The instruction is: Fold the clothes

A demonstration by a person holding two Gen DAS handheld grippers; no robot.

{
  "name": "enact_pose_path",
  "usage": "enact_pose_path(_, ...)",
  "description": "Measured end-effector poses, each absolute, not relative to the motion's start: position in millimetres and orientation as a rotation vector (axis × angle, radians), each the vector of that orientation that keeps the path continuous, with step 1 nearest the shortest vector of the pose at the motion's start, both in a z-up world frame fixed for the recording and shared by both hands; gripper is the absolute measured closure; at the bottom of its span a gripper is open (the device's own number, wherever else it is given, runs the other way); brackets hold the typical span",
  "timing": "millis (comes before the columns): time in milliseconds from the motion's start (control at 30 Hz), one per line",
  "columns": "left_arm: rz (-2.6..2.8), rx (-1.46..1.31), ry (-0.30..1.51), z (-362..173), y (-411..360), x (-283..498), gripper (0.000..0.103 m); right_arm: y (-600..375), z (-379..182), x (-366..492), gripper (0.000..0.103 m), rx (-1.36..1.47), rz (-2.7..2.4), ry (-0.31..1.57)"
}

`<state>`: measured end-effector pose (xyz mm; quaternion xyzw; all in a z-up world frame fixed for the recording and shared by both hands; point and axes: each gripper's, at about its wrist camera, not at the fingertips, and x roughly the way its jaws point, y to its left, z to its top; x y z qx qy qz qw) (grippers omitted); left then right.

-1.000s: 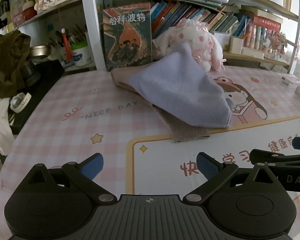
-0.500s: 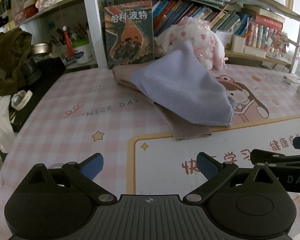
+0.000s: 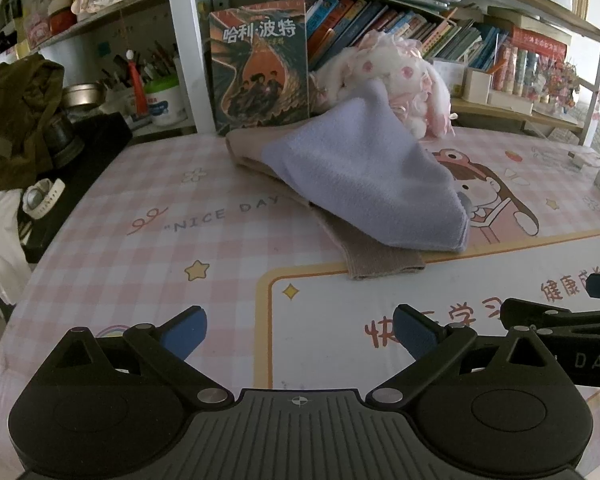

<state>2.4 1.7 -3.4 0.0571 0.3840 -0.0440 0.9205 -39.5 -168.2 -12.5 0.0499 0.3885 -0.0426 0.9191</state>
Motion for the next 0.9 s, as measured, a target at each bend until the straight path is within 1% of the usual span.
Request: enact_pose_path(900,-0.152,0.14,0.797,-5.8,7.9,8.2,0.002,-166.6,-11.3,-35.0,0.004,0.104,-0.099,0.811)
